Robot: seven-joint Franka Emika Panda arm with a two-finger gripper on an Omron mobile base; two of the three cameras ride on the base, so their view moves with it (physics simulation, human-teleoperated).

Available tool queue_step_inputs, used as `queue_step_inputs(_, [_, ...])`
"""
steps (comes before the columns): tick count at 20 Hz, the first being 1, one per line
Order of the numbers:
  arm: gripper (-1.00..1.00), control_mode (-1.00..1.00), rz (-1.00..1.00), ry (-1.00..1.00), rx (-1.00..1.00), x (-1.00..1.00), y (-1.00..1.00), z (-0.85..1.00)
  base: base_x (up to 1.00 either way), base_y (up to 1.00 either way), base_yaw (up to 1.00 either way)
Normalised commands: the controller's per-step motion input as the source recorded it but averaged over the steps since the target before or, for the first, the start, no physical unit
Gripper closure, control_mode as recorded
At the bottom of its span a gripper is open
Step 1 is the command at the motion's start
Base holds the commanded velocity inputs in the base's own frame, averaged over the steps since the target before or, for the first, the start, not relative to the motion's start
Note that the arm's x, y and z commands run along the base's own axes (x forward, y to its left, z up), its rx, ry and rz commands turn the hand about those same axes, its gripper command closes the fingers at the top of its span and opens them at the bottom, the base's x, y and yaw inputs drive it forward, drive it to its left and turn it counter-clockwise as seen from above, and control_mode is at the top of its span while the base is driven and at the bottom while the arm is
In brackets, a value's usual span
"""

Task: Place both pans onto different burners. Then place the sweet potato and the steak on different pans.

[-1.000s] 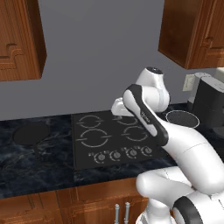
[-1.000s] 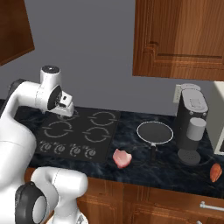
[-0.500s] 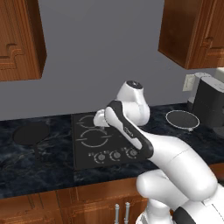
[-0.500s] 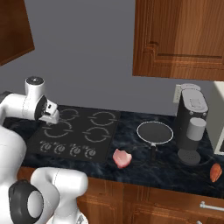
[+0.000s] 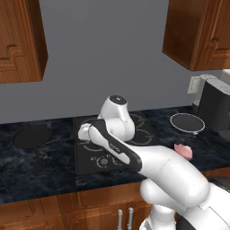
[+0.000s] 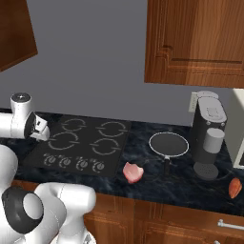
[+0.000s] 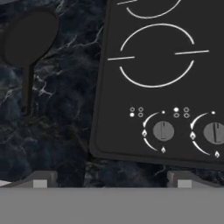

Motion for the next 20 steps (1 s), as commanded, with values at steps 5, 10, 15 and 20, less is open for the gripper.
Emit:
queue_step_inputs(5, [-1.0,-1.0,0.0,0.0,0.0,0.0,0.65,-0.12,0.0,0.0,0.0])
queue_step_inputs(10, [-1.0,-1.0,0.0,-0.01,0.0,0.0,0.64,-0.01,0.0,0.0,0.0])
queue_step_inputs(15, [-1.0,-1.0,0.0,0.0,-0.03,0.01,0.52,0.0,0.0,0.0,0.0])
queue_step_inputs(20, [-1.0,-1.0,0.0,0.0,-0.05,0.04,0.44,0.0,0.0,0.0,0.0])
